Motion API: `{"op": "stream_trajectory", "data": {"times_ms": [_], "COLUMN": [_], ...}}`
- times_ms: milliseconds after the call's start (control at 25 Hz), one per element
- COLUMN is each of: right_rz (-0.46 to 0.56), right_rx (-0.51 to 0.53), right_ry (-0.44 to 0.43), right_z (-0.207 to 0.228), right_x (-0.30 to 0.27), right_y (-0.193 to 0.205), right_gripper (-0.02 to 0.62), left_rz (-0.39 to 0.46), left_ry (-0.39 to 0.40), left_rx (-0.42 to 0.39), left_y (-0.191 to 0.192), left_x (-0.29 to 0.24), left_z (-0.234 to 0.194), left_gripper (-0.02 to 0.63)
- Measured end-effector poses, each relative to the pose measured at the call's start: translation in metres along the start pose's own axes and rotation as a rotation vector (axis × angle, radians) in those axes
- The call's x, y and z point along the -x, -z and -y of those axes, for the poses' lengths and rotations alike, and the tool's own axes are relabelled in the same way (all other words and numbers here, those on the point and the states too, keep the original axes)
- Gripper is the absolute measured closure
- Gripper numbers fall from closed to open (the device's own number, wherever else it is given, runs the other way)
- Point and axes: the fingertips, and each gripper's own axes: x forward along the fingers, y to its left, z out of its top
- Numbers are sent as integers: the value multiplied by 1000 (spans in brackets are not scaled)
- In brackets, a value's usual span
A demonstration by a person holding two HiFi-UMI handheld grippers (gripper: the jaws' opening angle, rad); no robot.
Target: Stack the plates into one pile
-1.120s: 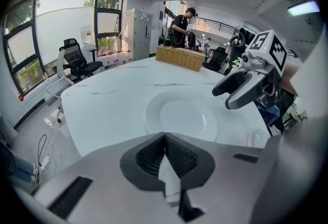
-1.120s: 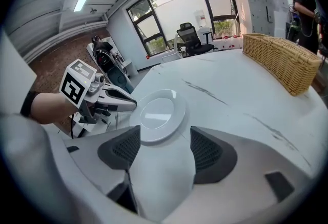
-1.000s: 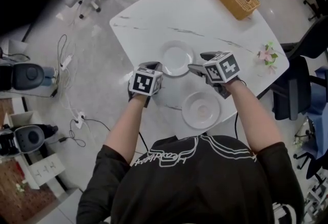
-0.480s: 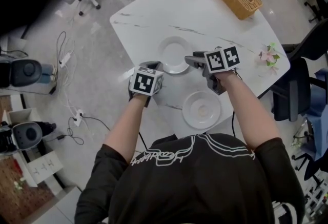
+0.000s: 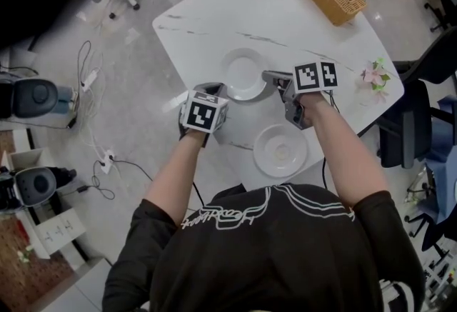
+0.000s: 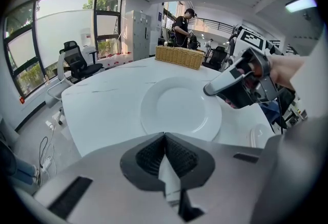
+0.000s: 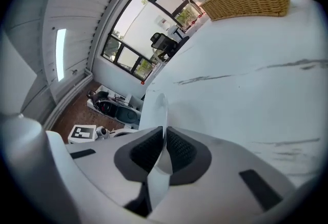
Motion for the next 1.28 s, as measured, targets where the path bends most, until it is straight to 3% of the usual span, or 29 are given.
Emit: {"op": "stream_trajectory", "data": {"times_ms": [160, 560, 720, 1000, 1280], "right_rz": [40, 144, 169, 201, 215], "right_rx": [-82, -117, -115, -112, -61], "right_ry": [-59, -101, -151, -216, -266], "right_z": [-7, -23, -41, -67, -83], "right_x": [3, 33, 60, 112, 167], "right_y": [1, 3, 17, 40, 75], "right_gripper": [561, 563, 564, 563, 563], "left_rz": [24, 60, 84, 199, 308], "left_ry": [-7, -73, -62, -66, -116], "left_rx": [23, 63, 133, 267, 250], "left_y": [2, 17, 38, 56, 52], "left_x": [1, 42, 75, 141, 190], "left_z": [0, 14, 35, 75, 127], "left_gripper": [581, 581, 581, 581, 581]}}
